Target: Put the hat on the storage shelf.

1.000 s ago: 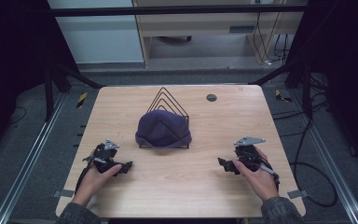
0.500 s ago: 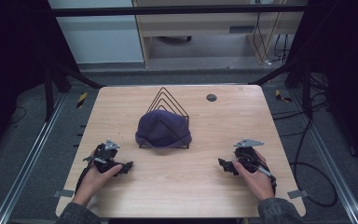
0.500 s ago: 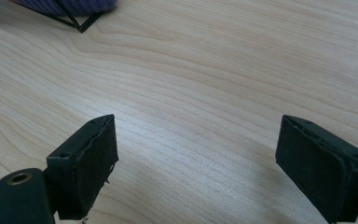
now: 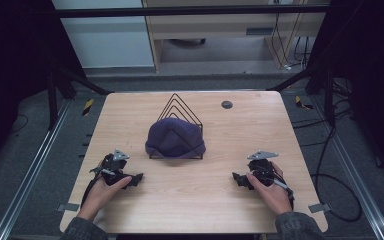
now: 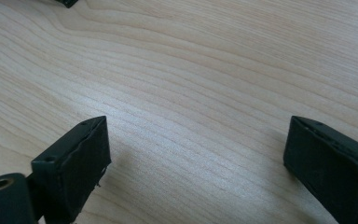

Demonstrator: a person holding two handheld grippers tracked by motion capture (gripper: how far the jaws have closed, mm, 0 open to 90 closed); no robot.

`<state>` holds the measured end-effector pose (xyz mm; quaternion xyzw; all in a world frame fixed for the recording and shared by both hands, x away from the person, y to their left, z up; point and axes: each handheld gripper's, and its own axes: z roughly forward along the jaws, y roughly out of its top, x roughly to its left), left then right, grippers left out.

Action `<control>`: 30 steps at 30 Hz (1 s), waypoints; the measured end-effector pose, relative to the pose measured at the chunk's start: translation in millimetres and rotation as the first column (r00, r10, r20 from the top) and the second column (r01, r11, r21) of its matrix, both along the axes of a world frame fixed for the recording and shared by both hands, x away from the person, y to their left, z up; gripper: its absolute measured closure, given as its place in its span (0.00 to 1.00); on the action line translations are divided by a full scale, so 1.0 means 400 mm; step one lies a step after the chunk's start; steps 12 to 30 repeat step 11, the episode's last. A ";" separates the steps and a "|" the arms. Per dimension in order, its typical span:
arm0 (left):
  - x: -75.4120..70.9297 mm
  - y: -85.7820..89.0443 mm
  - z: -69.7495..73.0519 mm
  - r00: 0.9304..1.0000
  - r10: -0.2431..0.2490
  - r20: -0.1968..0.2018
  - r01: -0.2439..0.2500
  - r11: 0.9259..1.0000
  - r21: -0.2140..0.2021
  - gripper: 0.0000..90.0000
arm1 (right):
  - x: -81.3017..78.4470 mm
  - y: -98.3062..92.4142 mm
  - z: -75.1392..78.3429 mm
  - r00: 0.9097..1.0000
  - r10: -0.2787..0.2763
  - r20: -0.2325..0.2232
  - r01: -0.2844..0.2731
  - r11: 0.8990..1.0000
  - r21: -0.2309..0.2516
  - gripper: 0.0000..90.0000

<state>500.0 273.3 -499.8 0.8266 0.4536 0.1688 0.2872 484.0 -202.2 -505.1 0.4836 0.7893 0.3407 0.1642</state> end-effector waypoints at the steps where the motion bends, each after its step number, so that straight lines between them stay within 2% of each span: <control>1: 0.000 0.000 0.000 1.000 0.000 0.000 0.000 1.000 0.000 0.00 | -0.002 0.003 -0.002 1.000 0.002 0.011 -0.002 1.000 -0.012 0.07; 5: 0.000 -0.001 0.000 1.000 -0.002 -0.002 0.002 1.000 0.000 0.00 | -0.007 0.011 -0.009 0.999 0.003 0.039 -0.001 0.999 -0.053 0.07; 10: 0.001 -0.001 0.001 1.000 -0.002 -0.004 0.002 1.000 0.001 0.00 | -0.011 0.014 -0.016 0.998 -0.007 0.063 0.010 0.999 -0.045 0.05; 30: 0.001 -0.001 0.001 1.000 -0.004 -0.004 0.004 1.000 0.000 0.00 | -0.012 0.014 -0.016 0.998 -0.010 0.064 0.013 0.999 -0.042 0.05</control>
